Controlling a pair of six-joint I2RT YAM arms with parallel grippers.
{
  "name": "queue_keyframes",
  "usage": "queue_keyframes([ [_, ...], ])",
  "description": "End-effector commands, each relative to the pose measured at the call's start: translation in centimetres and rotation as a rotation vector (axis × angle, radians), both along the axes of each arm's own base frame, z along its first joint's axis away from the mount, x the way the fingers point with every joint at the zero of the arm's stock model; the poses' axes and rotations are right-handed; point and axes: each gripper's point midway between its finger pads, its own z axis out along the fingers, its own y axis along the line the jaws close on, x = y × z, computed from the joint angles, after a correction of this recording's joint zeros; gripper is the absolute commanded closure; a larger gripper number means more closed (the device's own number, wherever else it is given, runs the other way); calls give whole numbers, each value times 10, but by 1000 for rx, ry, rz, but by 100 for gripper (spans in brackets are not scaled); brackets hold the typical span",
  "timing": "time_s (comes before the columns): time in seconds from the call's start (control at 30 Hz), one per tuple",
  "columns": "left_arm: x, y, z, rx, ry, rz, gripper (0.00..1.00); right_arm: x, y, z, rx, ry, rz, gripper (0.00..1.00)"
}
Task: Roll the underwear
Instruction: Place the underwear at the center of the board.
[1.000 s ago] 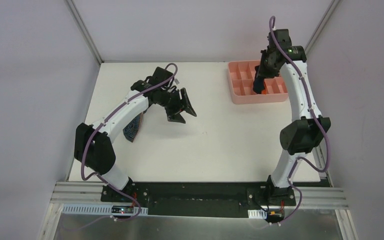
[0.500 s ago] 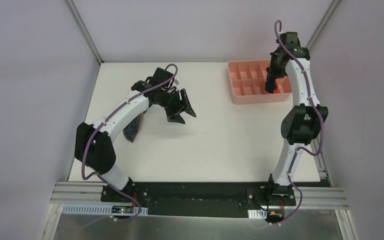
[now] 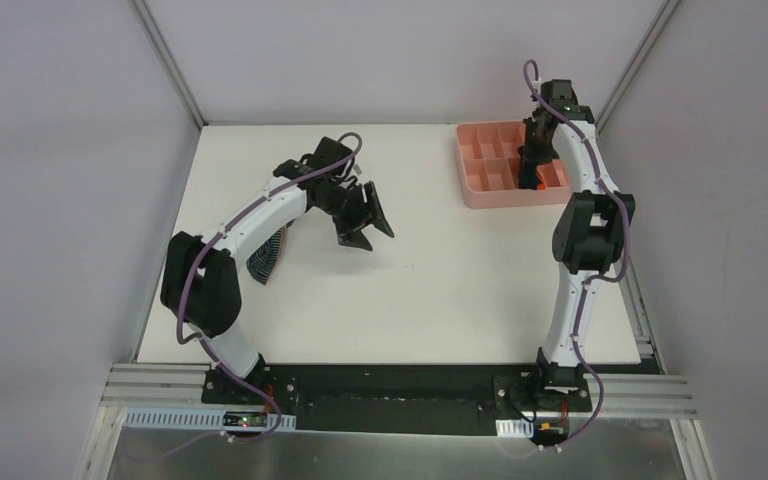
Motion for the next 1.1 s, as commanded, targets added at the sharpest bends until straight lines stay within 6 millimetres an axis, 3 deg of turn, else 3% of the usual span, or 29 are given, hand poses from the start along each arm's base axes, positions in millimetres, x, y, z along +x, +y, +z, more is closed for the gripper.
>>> queue_keyframes([
  [0.0,7,1,13,-30,-29,-17,40,7,3,-14,-10,5,39,100],
  [0.23,12,5,9,-26,-16,-2,40,-5,7,-53,-15,93,70,100],
  [0.67,16,8,5,-19,-6,18,40,-17,12,-102,12,201,60,100],
  [0.7,16,9,5,-18,-6,20,40,-17,13,-103,20,202,58,99],
  [0.83,16,9,7,-17,-12,25,40,-15,19,-98,57,188,37,80],
  [1.07,16,10,8,-14,-17,28,41,1,22,-58,93,79,-20,55],
])
